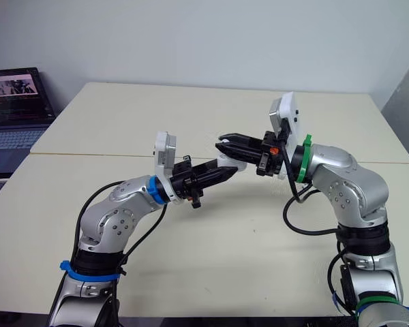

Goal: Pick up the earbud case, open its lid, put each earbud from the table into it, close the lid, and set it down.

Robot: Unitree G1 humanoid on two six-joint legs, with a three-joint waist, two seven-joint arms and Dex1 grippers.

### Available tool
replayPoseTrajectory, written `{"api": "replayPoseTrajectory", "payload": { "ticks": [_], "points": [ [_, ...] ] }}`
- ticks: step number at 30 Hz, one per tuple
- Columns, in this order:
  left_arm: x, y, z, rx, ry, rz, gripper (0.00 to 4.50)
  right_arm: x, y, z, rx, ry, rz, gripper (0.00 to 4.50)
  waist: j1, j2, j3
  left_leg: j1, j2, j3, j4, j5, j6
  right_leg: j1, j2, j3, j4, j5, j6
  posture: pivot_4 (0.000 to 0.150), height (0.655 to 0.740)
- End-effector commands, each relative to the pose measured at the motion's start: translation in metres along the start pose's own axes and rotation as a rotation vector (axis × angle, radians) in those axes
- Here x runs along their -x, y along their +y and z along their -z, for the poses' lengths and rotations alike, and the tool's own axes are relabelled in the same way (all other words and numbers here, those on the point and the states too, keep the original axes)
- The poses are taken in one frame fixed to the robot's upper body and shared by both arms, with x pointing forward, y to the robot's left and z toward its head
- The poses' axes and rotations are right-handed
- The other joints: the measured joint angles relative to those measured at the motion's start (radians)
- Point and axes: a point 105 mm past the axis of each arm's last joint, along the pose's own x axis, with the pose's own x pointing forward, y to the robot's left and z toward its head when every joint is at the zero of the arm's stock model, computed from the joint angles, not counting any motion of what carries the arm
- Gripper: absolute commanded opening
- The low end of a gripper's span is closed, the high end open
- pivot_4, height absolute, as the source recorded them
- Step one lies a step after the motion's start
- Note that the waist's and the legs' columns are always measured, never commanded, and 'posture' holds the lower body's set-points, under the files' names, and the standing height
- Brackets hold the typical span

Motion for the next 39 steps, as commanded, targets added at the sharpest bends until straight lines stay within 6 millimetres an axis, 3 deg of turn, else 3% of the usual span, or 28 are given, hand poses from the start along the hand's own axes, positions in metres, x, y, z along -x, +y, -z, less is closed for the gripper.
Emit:
{"api": "replayPoseTrajectory", "payload": {
  "ticks": [1, 29, 30, 39],
  "points": [
    [-0.003, -0.009, -0.016, -0.043, -0.038, 0.049, 0.73, 0.002, 0.006, -0.004, 0.046, -0.010, -0.023, 0.36, 0.000, 0.000, 0.000, 0.000, 0.000, 0.000, 0.000, 0.000, 0.000, 0.000, 0.000, 0.000, 0.000, 0.000, 0.000, 0.150, 0.7400],
    [-0.003, -0.010, -0.015, -0.054, -0.020, 0.064, 0.73, -0.001, 0.008, 0.013, 0.072, 0.028, -0.018, 0.36, 0.000, 0.000, 0.000, 0.000, 0.000, 0.000, 0.000, 0.000, 0.000, 0.000, 0.000, 0.000, 0.000, 0.000, 0.000, 0.150, 0.7400],
    [-0.003, -0.011, -0.016, -0.054, -0.020, 0.066, 0.73, -0.001, 0.008, 0.013, 0.075, 0.029, -0.017, 1.07, 0.000, 0.000, 0.000, 0.000, 0.000, 0.000, 0.000, 0.000, 0.000, 0.000, 0.000, 0.000, 0.000, 0.000, 0.000, 0.150, 0.7400],
    [-0.004, -0.010, -0.016, -0.054, -0.017, 0.076, 0.73, 0.001, 0.004, 0.012, 0.094, 0.029, 0.004, 1.07, 0.000, 0.000, 0.000, 0.000, 0.000, 0.000, 0.000, 0.000, 0.000, 0.000, 0.000, 0.000, 0.000, 0.000, 0.000, 0.150, 0.7400]
  ]
}}
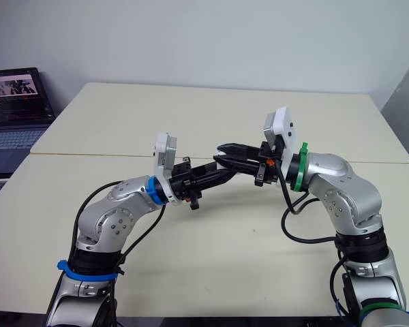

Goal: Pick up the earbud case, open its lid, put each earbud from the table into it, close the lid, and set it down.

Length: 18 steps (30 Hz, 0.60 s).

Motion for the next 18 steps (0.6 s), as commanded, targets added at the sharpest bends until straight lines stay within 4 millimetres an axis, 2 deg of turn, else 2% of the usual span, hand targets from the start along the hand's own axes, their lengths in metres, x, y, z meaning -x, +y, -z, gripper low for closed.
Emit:
{"api": "replayPoseTrajectory", "payload": {
  "ticks": [1, 12, 18],
  "points": [
    [-0.006, -0.011, -0.018, -0.060, -0.044, 0.068, 0.73, 0.003, -0.002, -0.002, 0.026, 0.003, 0.020, 1.07, 0.000, 0.000, 0.000, 0.000, 0.000, 0.000, 0.000, 0.000, 0.000, 0.000, 0.000, 0.000, 0.000, 0.000, 0.000, 0.150, 0.7400],
    [-0.005, -0.011, -0.014, -0.052, -0.034, 0.059, 0.73, 0.006, -0.007, -0.017, 0.069, -0.023, 0.019, 1.07, 0.000, 0.000, 0.000, 0.000, 0.000, 0.000, 0.000, 0.000, 0.000, 0.000, 0.000, 0.000, 0.000, 0.000, 0.000, 0.150, 0.7400],
    [-0.003, -0.007, -0.012, -0.050, -0.032, 0.039, 0.73, 0.012, -0.011, -0.016, 0.083, -0.006, 0.036, 1.07, 0.000, 0.000, 0.000, 0.000, 0.000, 0.000, 0.000, 0.000, 0.000, 0.000, 0.000, 0.000, 0.000, 0.000, 0.000, 0.150, 0.7400]
  ]
}}
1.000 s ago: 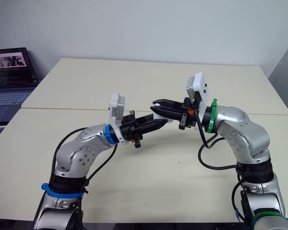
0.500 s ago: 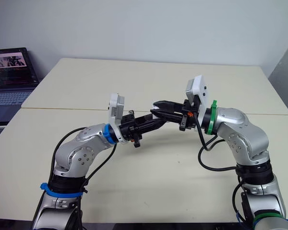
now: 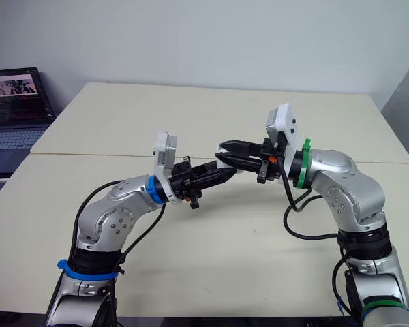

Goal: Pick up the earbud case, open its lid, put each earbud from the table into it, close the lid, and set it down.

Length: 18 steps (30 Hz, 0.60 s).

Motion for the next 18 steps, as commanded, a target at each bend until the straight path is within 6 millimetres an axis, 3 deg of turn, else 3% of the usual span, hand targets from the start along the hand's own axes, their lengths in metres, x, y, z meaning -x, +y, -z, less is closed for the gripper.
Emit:
{"api": "replayPoseTrajectory", "payload": {
  "ticks": [1, 18],
  "points": [
    [-0.003, -0.008, -0.011, -0.047, -0.030, 0.041, 0.73, 0.007, -0.006, -0.011, 0.055, -0.017, 0.032, 1.07, 0.000, 0.000, 0.000, 0.000, 0.000, 0.000, 0.000, 0.000, 0.000, 0.000, 0.000, 0.000, 0.000, 0.000, 0.000, 0.150, 0.7400],
    [-0.002, -0.004, -0.010, -0.060, -0.018, 0.037, 0.73, 0.003, 0.012, -0.012, 0.057, -0.010, -0.037, 1.07, 0.000, 0.000, 0.000, 0.000, 0.000, 0.000, 0.000, 0.000, 0.000, 0.000, 0.000, 0.000, 0.000, 0.000, 0.000, 0.150, 0.7400]
  ]
}}
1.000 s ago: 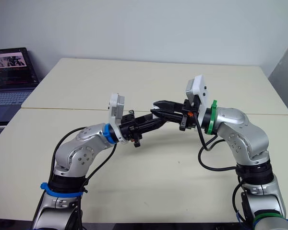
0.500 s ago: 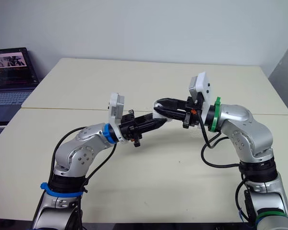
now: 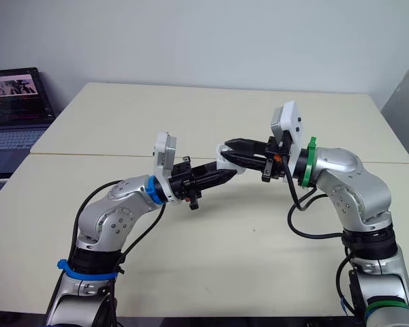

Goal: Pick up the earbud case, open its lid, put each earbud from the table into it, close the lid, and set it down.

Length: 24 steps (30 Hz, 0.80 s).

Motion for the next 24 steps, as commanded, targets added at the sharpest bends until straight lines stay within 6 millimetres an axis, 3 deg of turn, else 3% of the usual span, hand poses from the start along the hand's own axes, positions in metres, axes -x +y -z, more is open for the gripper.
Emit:
{"api": "replayPoseTrajectory", "payload": {
  "ticks": [1, 9, 14, 18, 20, 24],
  "points": [
    [-0.002, -0.003, -0.010, -0.052, -0.018, 0.021, 0.73, -0.001, 0.010, -0.008, 0.034, -0.018, -0.035, 1.07, 0.000, 0.000, 0.000, 0.000, 0.000, 0.000, 0.000, 0.000, 0.000, 0.000, 0.000, 0.000, 0.000, 0.000, 0.000, 0.150, 0.7400],
    [-0.002, -0.002, -0.009, -0.057, -0.014, 0.013, 0.73, 0.002, 0.004, -0.011, 0.036, -0.031, 0.001, 1.07, 0.000, 0.000, 0.000, 0.000, 0.000, 0.000, 0.000, 0.000, 0.000, 0.000, 0.000, 0.000, 0.000, 0.000, 0.000, 0.150, 0.7400],
    [0.008, 0.011, -0.004, -0.097, -0.005, -0.079, 0.73, 0.011, -0.003, -0.043, 0.054, -0.078, 0.043, 1.07, 0.000, 0.000, 0.000, 0.000, 0.000, 0.000, 0.000, 0.000, 0.000, 0.000, 0.000, 0.000, 0.000, 0.001, -0.001, 0.150, 0.7400],
    [0.020, 0.027, -0.003, -0.210, -0.009, -0.220, 0.73, 0.032, -0.021, -0.058, 0.016, -0.075, 0.154, 1.07, 0.002, 0.000, 0.000, 0.000, 0.000, 0.000, 0.000, 0.000, 0.000, 0.000, 0.000, 0.000, 0.000, 0.003, -0.005, 0.150, 0.7400],
    [0.026, 0.032, -0.004, -0.259, -0.010, -0.279, 0.73, 0.053, -0.038, -0.044, 0.010, 0.023, 0.254, 1.07, 0.003, 0.000, 0.000, 0.000, 0.000, 0.000, 0.000, 0.000, 0.000, 0.000, 0.000, 0.000, 0.000, 0.003, -0.005, 0.150, 0.7400],
    [0.033, 0.033, -0.002, -0.287, -0.030, -0.353, 0.73, 0.107, -0.068, 0.018, 0.030, 0.386, 0.437, 1.07, 0.014, 0.000, 0.000, 0.000, -0.001, 0.001, 0.000, 0.000, 0.000, 0.001, -0.002, 0.000, -0.003, 0.003, -0.004, 0.150, 0.7400]
  ]
}}
